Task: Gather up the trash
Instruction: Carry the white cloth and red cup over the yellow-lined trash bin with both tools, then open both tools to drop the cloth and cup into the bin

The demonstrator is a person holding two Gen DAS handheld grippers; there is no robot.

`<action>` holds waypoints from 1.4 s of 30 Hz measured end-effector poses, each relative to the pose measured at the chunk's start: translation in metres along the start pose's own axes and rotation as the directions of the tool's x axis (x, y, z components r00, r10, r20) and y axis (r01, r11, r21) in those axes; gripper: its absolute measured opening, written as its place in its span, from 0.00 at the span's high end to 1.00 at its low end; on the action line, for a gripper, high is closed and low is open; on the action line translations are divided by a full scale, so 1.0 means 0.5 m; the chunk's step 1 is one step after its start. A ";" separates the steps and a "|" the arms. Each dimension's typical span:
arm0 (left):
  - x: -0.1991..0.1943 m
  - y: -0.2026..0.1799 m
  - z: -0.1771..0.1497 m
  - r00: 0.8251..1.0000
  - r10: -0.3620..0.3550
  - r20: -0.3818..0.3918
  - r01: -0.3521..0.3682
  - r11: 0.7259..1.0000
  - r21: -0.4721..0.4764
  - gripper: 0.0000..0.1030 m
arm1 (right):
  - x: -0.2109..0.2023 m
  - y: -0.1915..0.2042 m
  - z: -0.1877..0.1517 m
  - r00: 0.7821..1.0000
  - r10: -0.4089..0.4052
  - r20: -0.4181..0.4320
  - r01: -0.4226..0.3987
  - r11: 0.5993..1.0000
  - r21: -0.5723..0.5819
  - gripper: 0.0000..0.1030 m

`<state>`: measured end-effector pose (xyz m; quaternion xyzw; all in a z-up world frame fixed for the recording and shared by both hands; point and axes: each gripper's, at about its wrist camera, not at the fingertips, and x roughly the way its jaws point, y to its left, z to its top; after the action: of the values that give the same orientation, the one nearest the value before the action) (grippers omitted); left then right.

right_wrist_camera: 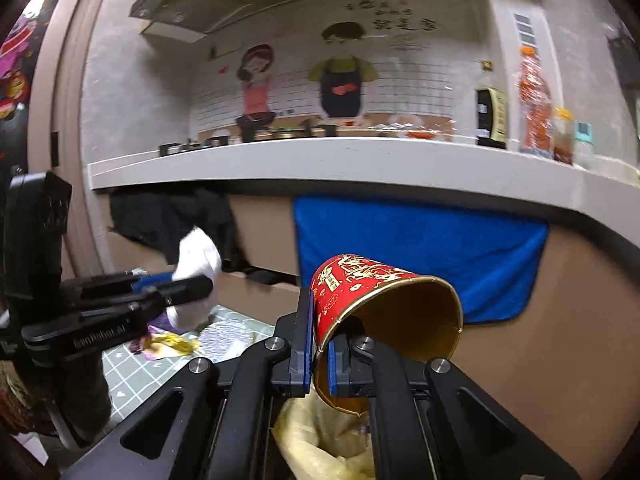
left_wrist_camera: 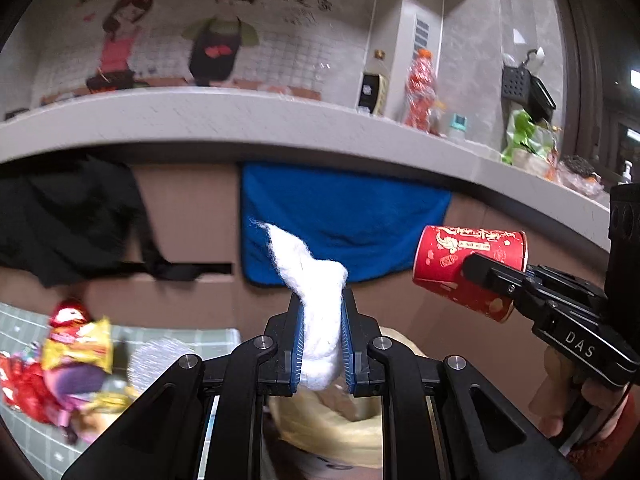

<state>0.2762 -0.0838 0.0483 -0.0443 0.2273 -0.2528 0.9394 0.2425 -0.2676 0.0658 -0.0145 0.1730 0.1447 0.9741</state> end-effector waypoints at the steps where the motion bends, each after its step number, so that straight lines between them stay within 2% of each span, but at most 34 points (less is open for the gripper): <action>1: 0.010 -0.005 -0.005 1.000 -0.007 -0.012 0.007 1.000 -0.002 0.84 | 0.001 -0.011 -0.006 1.000 -0.002 -0.006 0.002 1.000 0.010 0.95; 9: 0.071 -0.039 -0.046 0.996 -0.039 -0.081 0.041 0.999 0.020 0.84 | 0.027 -0.059 -0.058 0.999 -0.010 -0.049 0.014 0.998 0.067 0.95; 19: 0.134 -0.046 -0.101 0.980 -0.062 -0.187 0.067 0.997 0.024 0.84 | 0.058 -0.074 -0.113 0.993 -0.002 -0.115 0.015 0.994 0.110 0.95; 33: 0.210 -0.025 -0.123 0.961 -0.098 -0.257 0.097 0.995 -0.016 0.83 | 0.134 -0.100 -0.158 0.976 0.023 -0.214 0.015 0.985 0.173 0.94; 35: 0.225 -0.024 -0.122 0.959 -0.112 -0.261 0.113 0.994 -0.012 0.83 | 0.147 -0.107 -0.166 0.973 0.032 -0.227 0.012 0.982 0.190 0.91; 36: 0.233 -0.022 -0.122 0.957 -0.130 -0.260 0.131 0.991 -0.014 0.79 | 0.151 -0.109 -0.168 0.973 0.036 -0.230 0.011 0.980 0.199 0.91; 37: 0.244 -0.018 -0.120 0.951 -0.156 -0.269 0.156 0.988 -0.020 0.68 | 0.158 -0.114 -0.173 0.971 0.042 -0.237 0.010 0.977 0.212 0.91; 38: 0.254 -0.011 -0.119 0.942 -0.178 -0.284 0.175 0.984 -0.034 0.61 | 0.167 -0.119 -0.178 0.967 0.045 -0.252 0.012 0.975 0.222 0.84; 39: 0.260 -0.004 -0.119 0.937 -0.190 -0.292 0.183 0.982 -0.052 0.48 | 0.172 -0.122 -0.183 0.964 0.047 -0.262 0.015 0.973 0.230 0.78; 40: 0.266 0.005 -0.118 0.934 -0.198 -0.298 0.184 0.980 -0.074 0.42 | 0.179 -0.128 -0.192 0.960 0.052 -0.274 0.019 0.968 0.251 0.67; 42: 0.274 0.020 -0.119 0.930 -0.199 -0.310 0.176 0.979 -0.100 0.41 | 0.185 -0.132 -0.205 0.957 0.043 -0.288 0.035 0.965 0.261 0.64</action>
<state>0.3595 -0.1413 -0.0621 -0.0576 0.3793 -0.3370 0.8598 0.3105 -0.3132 -0.0635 0.0944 0.3321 0.1188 0.9310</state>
